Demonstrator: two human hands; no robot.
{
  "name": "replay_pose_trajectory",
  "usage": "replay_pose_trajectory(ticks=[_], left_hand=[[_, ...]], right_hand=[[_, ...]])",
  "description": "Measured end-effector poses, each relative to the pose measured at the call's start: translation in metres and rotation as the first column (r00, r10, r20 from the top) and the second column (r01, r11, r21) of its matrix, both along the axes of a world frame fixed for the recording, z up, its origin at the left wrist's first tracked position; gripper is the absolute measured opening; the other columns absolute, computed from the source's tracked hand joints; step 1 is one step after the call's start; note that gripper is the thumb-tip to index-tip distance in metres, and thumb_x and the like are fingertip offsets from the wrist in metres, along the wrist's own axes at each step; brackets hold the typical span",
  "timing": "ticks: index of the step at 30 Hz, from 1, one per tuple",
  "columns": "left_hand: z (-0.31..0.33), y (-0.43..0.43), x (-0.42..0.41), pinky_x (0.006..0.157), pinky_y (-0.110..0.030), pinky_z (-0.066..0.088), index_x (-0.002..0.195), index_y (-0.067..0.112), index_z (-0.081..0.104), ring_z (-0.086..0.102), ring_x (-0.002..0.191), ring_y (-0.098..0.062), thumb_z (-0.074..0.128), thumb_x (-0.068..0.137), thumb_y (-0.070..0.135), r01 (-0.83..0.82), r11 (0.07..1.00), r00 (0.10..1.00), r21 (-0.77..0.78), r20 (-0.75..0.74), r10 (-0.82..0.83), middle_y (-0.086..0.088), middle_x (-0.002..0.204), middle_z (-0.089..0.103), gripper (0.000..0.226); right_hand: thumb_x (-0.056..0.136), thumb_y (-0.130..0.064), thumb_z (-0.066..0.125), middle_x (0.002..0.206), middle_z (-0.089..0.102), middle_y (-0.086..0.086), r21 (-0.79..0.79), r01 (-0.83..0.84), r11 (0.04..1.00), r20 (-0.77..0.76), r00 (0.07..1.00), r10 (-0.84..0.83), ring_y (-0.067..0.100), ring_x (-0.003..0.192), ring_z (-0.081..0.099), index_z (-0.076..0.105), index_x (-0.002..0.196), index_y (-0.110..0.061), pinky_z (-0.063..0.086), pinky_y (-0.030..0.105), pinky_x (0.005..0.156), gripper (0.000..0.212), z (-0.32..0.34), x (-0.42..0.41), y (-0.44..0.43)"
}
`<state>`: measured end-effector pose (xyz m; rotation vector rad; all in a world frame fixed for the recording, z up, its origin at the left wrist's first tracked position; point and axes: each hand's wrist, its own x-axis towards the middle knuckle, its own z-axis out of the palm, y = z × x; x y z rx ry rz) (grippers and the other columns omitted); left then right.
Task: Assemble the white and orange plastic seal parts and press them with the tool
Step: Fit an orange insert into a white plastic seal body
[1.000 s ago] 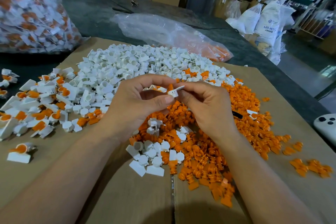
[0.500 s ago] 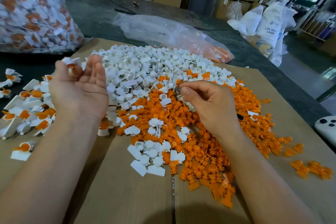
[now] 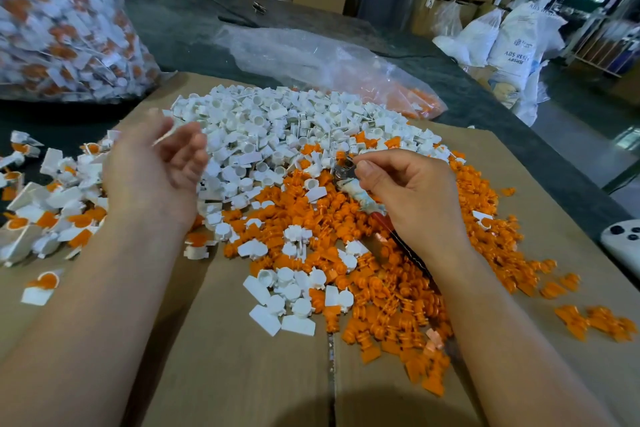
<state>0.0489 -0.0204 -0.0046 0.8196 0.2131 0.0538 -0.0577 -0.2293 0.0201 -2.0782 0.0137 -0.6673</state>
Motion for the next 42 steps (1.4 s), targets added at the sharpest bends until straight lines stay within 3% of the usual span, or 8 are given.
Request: replay_pose_trajectory(ticks=[2, 4, 9, 14, 26, 31, 36, 42], left_hand=[[0.008, -0.015, -0.010, 0.046, -0.017, 0.048, 0.083, 0.020, 0.063, 0.063, 0.054, -0.003, 0.065, 0.084, 0.019, -0.024, 0.852, 0.997, 0.523, 0.078, -0.020, 0.004, 0.070, 0.070, 0.003], [0.008, -0.025, -0.021, 0.052, -0.024, 0.048, 0.079, 0.023, 0.063, 0.060, 0.060, -0.010, 0.067, 0.083, 0.015, -0.095, 0.475, 0.969, 0.875, 0.190, -0.157, 0.007, 0.073, 0.063, 0.009], [-0.004, -0.035, -0.022, 0.070, -0.033, 0.041, 0.103, 0.017, 0.068, 0.057, 0.098, -0.029, 0.063, 0.087, 0.018, -0.184, -0.090, 0.944, 0.979, 0.151, -0.293, -0.006, 0.103, 0.059, 0.017], [-0.009, -0.037, -0.018, 0.065, -0.036, 0.036, 0.090, 0.009, 0.068, 0.049, 0.095, -0.032, 0.052, 0.088, 0.009, -0.166, -0.313, 0.941, 0.935, 0.054, -0.335, -0.008, 0.090, 0.043, 0.016], [-0.007, -0.038, -0.019, 0.079, -0.044, 0.045, 0.111, 0.011, 0.060, 0.048, 0.108, -0.033, 0.046, 0.092, 0.007, -0.179, -0.290, 0.933, 0.940, 0.069, -0.353, -0.013, 0.108, 0.056, 0.025], [0.001, -0.039, -0.025, 0.071, -0.025, 0.036, 0.104, 0.018, 0.065, 0.051, 0.082, -0.015, 0.060, 0.089, 0.025, -0.300, 0.057, 0.899, 0.952, 0.302, -0.318, 0.004, 0.087, 0.052, 0.017], [0.010, -0.040, -0.038, 0.053, -0.003, 0.041, 0.082, 0.030, 0.060, 0.054, 0.059, 0.008, 0.068, 0.083, 0.017, -0.078, 0.466, 0.887, 0.881, 0.275, -0.371, 0.012, 0.075, 0.061, 0.015], [0.015, -0.045, -0.045, 0.056, -0.009, 0.049, 0.078, 0.025, 0.061, 0.059, 0.056, 0.000, 0.068, 0.079, -0.001, 0.136, 0.592, 0.853, 0.795, 0.209, -0.478, -0.004, 0.077, 0.066, 0.027]], right_hand=[[0.085, -0.019, 0.063, 0.079, 0.063, -0.023, -0.006, 0.021, 1.000, -0.009, 1.000, -0.021, -0.006, 0.076, 0.061, 0.062, 0.082, -0.039, 0.045, 0.006, 0.067, 0.020, 0.001, -0.001, -0.001], [0.085, -0.019, 0.062, 0.078, 0.062, -0.022, -0.013, 0.043, 0.999, -0.018, 0.999, -0.044, -0.006, 0.074, 0.060, 0.063, 0.083, -0.038, 0.045, 0.005, 0.067, 0.018, 0.002, -0.001, -0.003], [0.086, -0.020, 0.061, 0.076, 0.062, -0.021, -0.045, 0.114, 0.992, -0.026, 0.993, -0.115, -0.002, 0.074, 0.061, 0.070, 0.094, -0.023, 0.048, 0.009, 0.068, 0.012, 0.002, -0.001, -0.006], [0.086, -0.022, 0.061, 0.076, 0.061, -0.024, -0.052, 0.154, 0.987, -0.027, 0.987, -0.156, -0.003, 0.076, 0.062, 0.069, 0.091, -0.027, 0.047, 0.008, 0.069, 0.011, 0.004, -0.001, -0.008], [0.086, -0.022, 0.063, 0.077, 0.061, -0.023, -0.117, 0.137, 0.984, -0.133, 0.979, -0.152, -0.003, 0.076, 0.060, 0.071, 0.091, -0.024, 0.048, 0.012, 0.069, 0.010, 0.000, 0.001, -0.007], [0.083, -0.024, 0.066, 0.075, 0.058, -0.019, -0.365, 0.001, 0.931, -0.323, 0.938, -0.128, 0.001, 0.078, 0.057, 0.071, 0.086, -0.024, 0.045, 0.019, 0.073, 0.006, -0.001, 0.001, -0.007], [0.080, -0.028, 0.069, 0.079, 0.058, -0.015, -0.509, -0.132, 0.851, -0.465, 0.874, -0.142, -0.002, 0.068, 0.048, 0.069, 0.093, -0.025, 0.037, 0.011, 0.060, 0.013, -0.004, 0.003, -0.007], [0.084, -0.035, 0.063, 0.085, 0.046, -0.012, -0.643, -0.177, 0.745, -0.454, 0.872, -0.184, 0.011, 0.094, 0.049, 0.065, 0.110, -0.025, 0.036, 0.028, 0.082, 0.028, -0.008, 0.005, 0.003]])
